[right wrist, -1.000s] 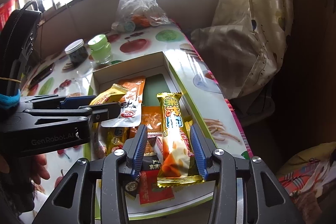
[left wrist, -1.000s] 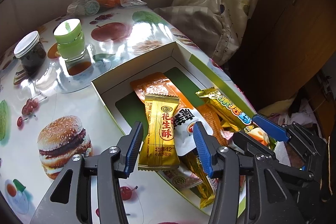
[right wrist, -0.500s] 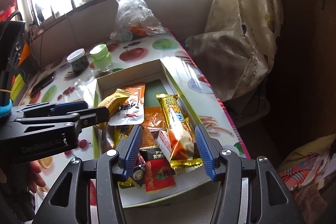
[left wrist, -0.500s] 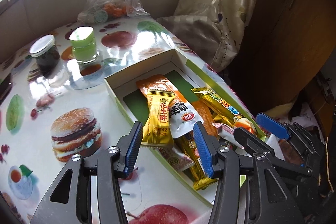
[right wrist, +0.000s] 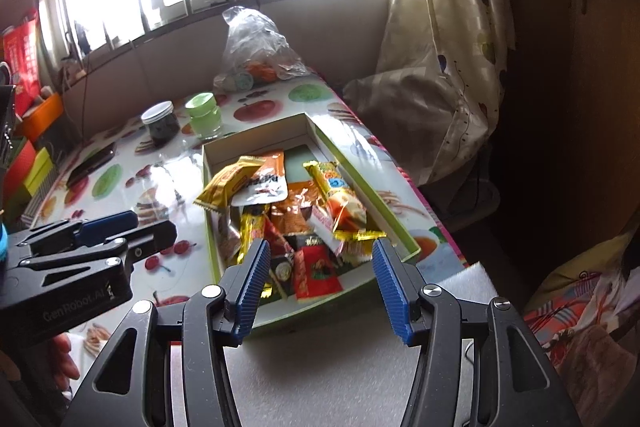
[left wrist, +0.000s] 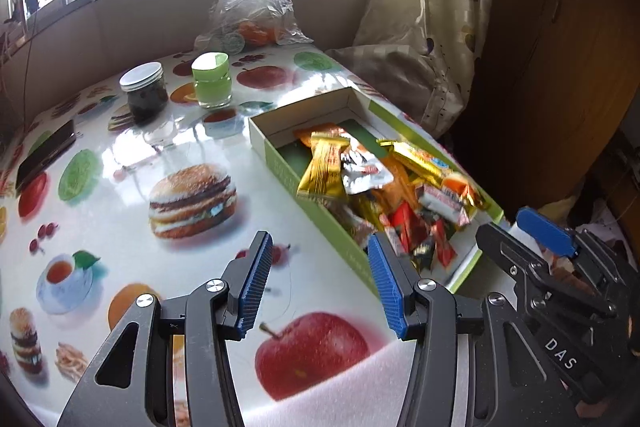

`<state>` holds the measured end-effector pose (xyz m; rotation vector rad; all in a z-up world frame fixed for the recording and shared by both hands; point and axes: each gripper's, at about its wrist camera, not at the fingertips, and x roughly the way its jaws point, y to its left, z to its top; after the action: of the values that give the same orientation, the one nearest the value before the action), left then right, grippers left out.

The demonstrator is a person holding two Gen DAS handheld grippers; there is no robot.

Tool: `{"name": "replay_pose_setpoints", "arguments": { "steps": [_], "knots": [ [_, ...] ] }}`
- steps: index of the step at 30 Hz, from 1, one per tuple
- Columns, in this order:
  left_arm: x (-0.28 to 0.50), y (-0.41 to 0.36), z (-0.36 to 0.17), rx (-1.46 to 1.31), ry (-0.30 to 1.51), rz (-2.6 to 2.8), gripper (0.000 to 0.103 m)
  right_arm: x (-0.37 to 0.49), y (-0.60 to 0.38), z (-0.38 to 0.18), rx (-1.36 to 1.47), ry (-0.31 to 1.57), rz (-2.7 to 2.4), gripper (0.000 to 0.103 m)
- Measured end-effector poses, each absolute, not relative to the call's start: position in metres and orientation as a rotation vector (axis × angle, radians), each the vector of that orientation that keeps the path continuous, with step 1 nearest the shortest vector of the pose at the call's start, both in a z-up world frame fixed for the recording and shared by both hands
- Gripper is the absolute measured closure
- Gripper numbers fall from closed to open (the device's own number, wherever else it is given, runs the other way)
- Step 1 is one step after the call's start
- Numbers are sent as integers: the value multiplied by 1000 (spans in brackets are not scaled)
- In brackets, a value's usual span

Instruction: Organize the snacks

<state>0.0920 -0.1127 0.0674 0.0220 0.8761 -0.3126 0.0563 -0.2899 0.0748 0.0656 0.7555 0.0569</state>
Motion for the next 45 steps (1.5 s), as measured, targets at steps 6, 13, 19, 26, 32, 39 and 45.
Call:
{"name": "replay_pose_setpoints", "arguments": {
  "steps": [6,13,19,26,32,39,45],
  "knots": [
    [68,-108,46,28,901,-288,52,30,-284,60,54,778,32,50],
    [50,-107,20,47,939,-284,52,9,-286,35,36,837,-25,49],
    [42,-112,12,64,957,-318,52,3,-286,21,33,863,-59,48],
    [39,-112,7,47,970,-328,52,2,-285,14,38,873,-77,46],
    [37,-112,6,40,961,-320,52,1,-282,12,28,858,-97,45],
    [36,-113,6,35,958,-308,52,0,-280,11,31,850,-108,45],
    [35,-111,5,31,960,-305,52,0,-281,11,33,849,-110,45]
  ]
}}
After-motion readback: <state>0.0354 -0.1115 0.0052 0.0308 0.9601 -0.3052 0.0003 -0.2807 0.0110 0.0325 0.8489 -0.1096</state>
